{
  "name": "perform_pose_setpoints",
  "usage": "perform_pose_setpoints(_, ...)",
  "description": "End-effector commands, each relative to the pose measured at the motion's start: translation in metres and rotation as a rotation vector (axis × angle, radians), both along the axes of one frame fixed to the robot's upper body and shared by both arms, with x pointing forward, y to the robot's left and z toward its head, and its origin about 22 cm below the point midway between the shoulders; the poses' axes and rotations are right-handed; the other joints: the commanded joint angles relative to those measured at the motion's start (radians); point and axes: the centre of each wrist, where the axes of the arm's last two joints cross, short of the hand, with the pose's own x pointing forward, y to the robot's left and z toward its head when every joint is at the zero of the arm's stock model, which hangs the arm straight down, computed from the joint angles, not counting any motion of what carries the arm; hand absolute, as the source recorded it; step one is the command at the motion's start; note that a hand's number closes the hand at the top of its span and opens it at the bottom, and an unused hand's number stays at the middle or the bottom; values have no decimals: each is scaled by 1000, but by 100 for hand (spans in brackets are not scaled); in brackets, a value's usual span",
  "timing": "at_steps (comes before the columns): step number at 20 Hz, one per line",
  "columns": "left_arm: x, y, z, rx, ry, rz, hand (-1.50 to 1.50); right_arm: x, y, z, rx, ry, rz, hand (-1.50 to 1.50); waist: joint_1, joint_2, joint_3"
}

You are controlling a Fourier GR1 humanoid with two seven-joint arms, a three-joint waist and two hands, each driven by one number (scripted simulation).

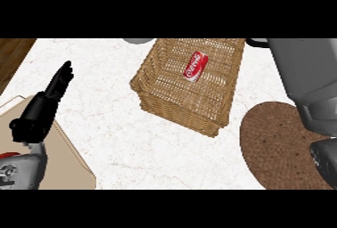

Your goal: Pick the can from the placemat and place it in the basket

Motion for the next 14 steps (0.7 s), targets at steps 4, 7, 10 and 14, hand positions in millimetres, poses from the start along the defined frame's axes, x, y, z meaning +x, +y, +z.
perform_pose_setpoints(4, 4, 2, 3, -4, -3, 3, 0, -4, -29, 25, 391, -192, -201, -150, -4, 0, 0)
perform_pose_setpoints(7, 3, 7, 16, 5, -12, 10, 0, -1, -64, 17, 479, -252, -333, -150, -3, -2, 1)
perform_pose_setpoints(10, 0, 4, 5, 8, 8, 23, 0, -5, -81, 16, 541, -296, -403, -150, -15, -6, 0)
perform_pose_setpoints(14, 1, 5, -3, -2, -5, 16, 0, -12, -162, 16, 593, -362, -503, -150, -10, 2, 0)
